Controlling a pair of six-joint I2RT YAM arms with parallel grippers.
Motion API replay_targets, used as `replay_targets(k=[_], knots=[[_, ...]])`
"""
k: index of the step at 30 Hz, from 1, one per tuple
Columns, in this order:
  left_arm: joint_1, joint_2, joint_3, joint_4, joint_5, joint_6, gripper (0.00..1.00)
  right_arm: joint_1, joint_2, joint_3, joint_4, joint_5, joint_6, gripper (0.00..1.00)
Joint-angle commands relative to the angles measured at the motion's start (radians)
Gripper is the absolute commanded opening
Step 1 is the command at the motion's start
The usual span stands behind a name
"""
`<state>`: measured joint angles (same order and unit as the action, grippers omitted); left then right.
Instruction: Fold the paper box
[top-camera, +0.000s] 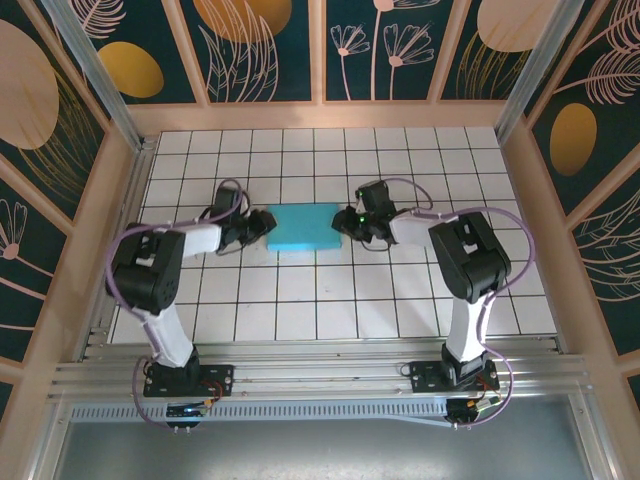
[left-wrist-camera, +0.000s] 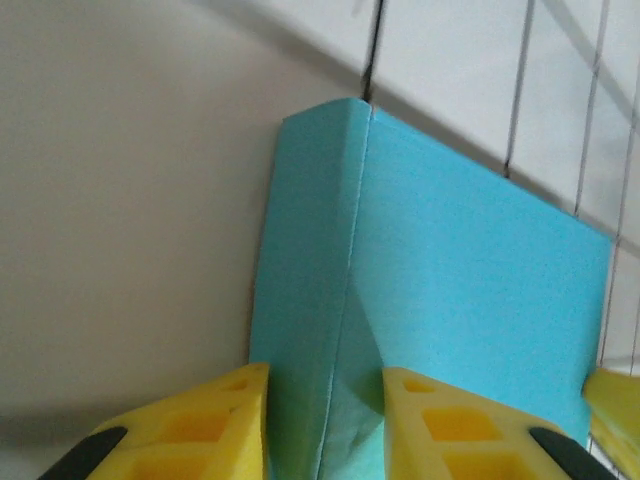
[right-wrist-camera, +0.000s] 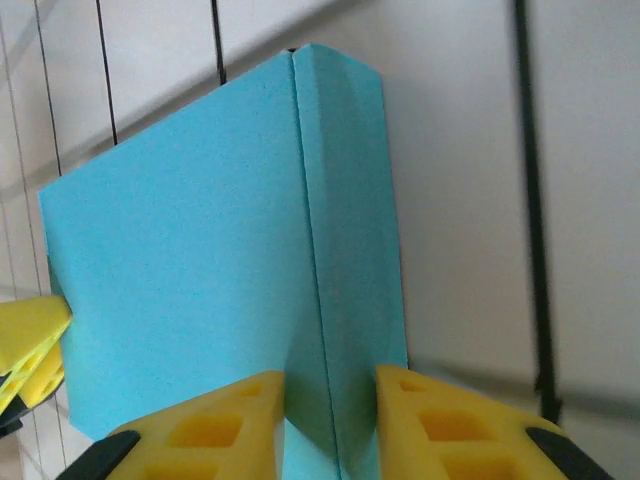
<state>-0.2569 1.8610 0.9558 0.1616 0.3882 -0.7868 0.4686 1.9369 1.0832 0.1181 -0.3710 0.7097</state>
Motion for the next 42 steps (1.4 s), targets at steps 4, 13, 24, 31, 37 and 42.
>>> replay_targets(k=[4, 13, 24, 31, 37, 42], knots=[[-0.016, 0.298, 0.399, 0.105, 0.034, -0.030, 0.29, -0.122, 0.252, 0.305, 0.111, -0.085, -0.042, 0.29], [-0.014, 0.597, 0.764, 0.107, -0.018, -0.086, 0.30, -0.177, 0.503, 0.715, -0.050, -0.083, -0.135, 0.34], [0.006, 0.629, 0.809, 0.082, -0.049, -0.054, 0.41, -0.185, 0.446, 0.704, -0.107, -0.023, -0.182, 0.49], [0.007, 0.463, 0.680, 0.080, -0.081, -0.008, 0.58, -0.215, 0.332, 0.802, -0.230, 0.010, -0.298, 0.99], [0.009, 0.134, 0.432, 0.057, -0.240, 0.133, 0.71, -0.252, 0.084, 0.681, -0.271, 0.113, -0.418, 0.99], [0.009, -0.249, 0.134, 0.070, -0.452, 0.333, 0.77, -0.328, -0.195, 0.374, -0.155, 0.163, -0.474, 0.99]])
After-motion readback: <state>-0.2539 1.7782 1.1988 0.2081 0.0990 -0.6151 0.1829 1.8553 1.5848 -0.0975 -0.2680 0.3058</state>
